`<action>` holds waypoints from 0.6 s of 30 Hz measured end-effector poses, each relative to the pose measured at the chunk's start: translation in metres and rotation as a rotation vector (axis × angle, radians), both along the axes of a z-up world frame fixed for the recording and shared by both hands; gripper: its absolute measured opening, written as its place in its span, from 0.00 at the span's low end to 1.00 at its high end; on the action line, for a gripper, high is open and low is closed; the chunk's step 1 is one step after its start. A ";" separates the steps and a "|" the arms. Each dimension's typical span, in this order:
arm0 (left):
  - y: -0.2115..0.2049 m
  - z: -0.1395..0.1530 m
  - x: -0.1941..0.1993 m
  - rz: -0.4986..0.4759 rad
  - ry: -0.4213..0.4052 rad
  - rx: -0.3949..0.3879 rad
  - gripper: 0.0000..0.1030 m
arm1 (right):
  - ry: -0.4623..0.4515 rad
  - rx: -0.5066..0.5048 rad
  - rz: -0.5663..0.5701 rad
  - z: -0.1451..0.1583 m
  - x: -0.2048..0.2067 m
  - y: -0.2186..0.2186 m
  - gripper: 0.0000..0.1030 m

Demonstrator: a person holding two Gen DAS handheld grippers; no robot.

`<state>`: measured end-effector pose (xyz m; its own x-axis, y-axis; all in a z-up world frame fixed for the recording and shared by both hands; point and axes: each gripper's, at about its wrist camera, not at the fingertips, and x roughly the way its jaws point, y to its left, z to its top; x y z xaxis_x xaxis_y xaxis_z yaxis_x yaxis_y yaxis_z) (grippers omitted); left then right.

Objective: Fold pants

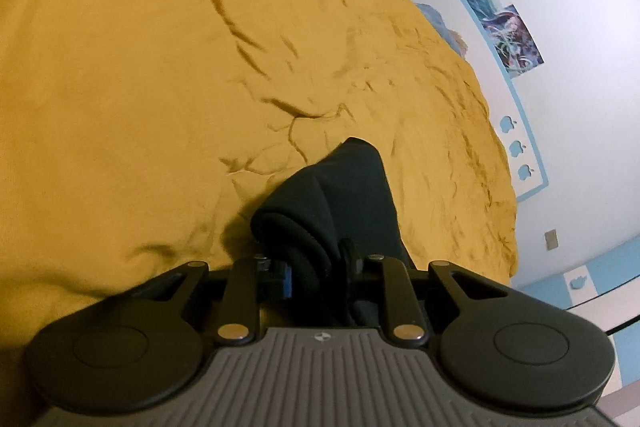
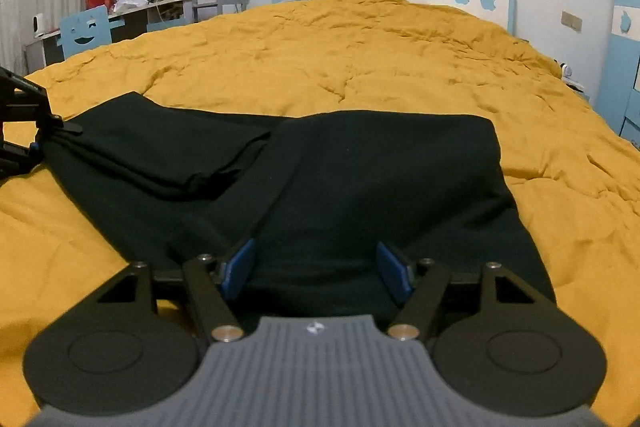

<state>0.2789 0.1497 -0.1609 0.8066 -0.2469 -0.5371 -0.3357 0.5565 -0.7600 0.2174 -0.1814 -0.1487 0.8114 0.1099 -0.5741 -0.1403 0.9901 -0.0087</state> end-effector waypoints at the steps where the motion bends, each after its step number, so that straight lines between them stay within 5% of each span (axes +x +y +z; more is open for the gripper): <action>1: 0.001 0.000 -0.001 0.002 -0.003 -0.008 0.23 | 0.001 0.010 0.001 0.000 0.001 -0.001 0.62; 6: 0.005 0.005 -0.005 0.019 -0.019 -0.040 0.12 | -0.009 0.036 0.000 -0.003 -0.002 -0.004 0.62; 11: -0.014 0.036 -0.006 -0.017 -0.078 0.079 0.10 | -0.016 0.065 0.001 -0.004 -0.003 -0.008 0.62; 18: -0.041 0.079 -0.008 -0.050 -0.168 0.124 0.10 | -0.094 0.324 -0.041 0.011 -0.019 -0.050 0.62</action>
